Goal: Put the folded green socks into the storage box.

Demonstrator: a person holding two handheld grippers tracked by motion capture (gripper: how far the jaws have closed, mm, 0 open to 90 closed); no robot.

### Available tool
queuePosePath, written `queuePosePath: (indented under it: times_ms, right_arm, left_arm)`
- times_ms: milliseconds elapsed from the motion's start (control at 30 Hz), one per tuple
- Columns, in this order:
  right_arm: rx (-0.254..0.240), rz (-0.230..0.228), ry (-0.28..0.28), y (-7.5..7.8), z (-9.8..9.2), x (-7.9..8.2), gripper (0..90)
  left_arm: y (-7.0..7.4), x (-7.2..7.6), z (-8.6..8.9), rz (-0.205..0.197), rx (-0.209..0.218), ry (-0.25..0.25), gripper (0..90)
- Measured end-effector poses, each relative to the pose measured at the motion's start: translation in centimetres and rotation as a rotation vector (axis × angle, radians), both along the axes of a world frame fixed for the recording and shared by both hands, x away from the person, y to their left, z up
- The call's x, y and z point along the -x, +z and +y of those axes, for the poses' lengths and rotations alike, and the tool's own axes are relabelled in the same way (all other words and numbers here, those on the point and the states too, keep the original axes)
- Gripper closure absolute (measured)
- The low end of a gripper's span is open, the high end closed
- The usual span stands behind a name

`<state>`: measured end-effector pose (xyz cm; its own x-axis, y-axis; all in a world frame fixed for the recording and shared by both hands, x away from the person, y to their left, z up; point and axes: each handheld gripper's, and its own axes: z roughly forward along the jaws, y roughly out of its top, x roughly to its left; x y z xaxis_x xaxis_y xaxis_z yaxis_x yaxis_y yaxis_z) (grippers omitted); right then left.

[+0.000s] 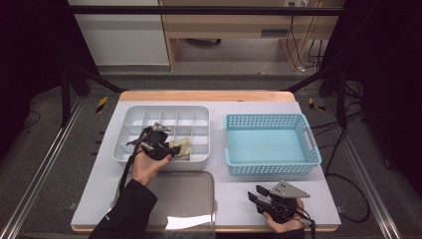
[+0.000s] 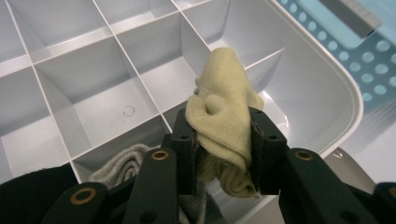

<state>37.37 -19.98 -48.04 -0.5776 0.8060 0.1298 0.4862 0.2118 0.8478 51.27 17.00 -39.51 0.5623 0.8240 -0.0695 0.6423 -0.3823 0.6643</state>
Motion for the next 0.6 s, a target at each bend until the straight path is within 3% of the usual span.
queuePosePath:
  times_ms: [167, 300, 467, 600]
  right_arm:
    - [0.005, 0.003, 0.0, -0.1, 0.1, -0.1, 58.0]
    - [0.009, 0.004, 0.005, -0.2, 0.2, -0.1, 58.0]
    - [0.007, 0.009, 0.007, -0.2, 0.3, -0.1, 58.2]
    - [0.009, 0.006, 0.009, -0.2, 0.3, -0.1, 58.1]
  left_arm:
    - [-0.4, 0.0, -0.2, 0.011, -0.053, 0.0, 66.2]
    - [-0.5, -0.2, -0.1, 0.016, -0.062, 0.019, 66.5]
    - [-1.1, -0.3, -1.1, 0.036, -0.105, -0.003, 66.6]
    - [-2.0, -0.6, -1.8, 0.059, -0.105, -0.018, 66.5]
